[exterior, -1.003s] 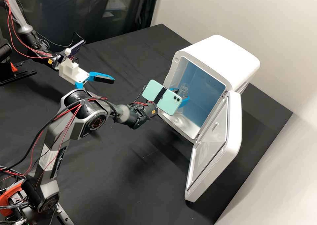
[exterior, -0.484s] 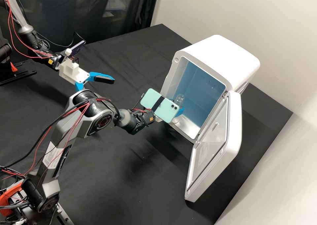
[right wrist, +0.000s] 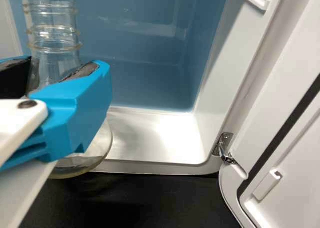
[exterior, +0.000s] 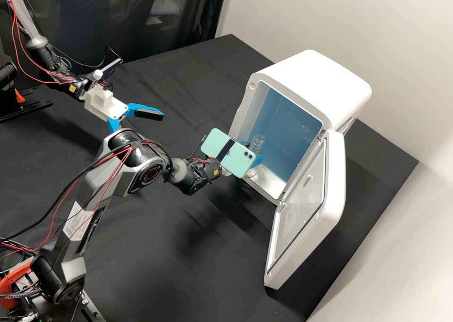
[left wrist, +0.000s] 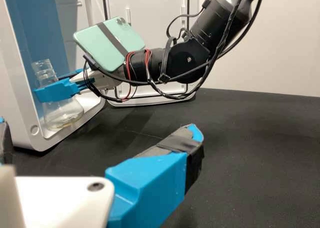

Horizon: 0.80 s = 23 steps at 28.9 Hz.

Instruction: Place the flask in the incubator

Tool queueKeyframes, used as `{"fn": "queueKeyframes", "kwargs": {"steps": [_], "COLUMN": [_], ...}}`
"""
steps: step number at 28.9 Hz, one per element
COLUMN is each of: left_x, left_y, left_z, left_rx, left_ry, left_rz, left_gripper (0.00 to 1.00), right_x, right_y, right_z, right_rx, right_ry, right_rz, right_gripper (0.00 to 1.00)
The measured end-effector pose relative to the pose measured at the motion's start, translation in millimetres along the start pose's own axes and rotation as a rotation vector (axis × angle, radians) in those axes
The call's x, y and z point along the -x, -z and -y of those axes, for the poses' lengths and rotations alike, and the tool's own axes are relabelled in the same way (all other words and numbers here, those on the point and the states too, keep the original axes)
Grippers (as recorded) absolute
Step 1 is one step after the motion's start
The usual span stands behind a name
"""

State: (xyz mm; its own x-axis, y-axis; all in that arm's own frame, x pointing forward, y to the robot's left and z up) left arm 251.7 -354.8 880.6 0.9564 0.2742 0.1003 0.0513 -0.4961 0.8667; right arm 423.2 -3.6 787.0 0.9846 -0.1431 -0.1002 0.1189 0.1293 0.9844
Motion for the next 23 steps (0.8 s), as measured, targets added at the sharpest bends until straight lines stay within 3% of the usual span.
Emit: {"fn": "queueKeyframes", "kwargs": {"steps": [23], "left_x": [-0.3], "left_y": [3.6], "left_z": [1.0], "left_rx": [0.003], "left_ry": [0.0], "left_rz": [-0.01], "left_gripper": [1.0], "right_x": [-38.8], "right_y": [-7.4], "right_z": [-24.5], "right_rx": [-0.098], "right_ry": [-0.029], "right_rz": [0.082], "right_gripper": [0.0]}}
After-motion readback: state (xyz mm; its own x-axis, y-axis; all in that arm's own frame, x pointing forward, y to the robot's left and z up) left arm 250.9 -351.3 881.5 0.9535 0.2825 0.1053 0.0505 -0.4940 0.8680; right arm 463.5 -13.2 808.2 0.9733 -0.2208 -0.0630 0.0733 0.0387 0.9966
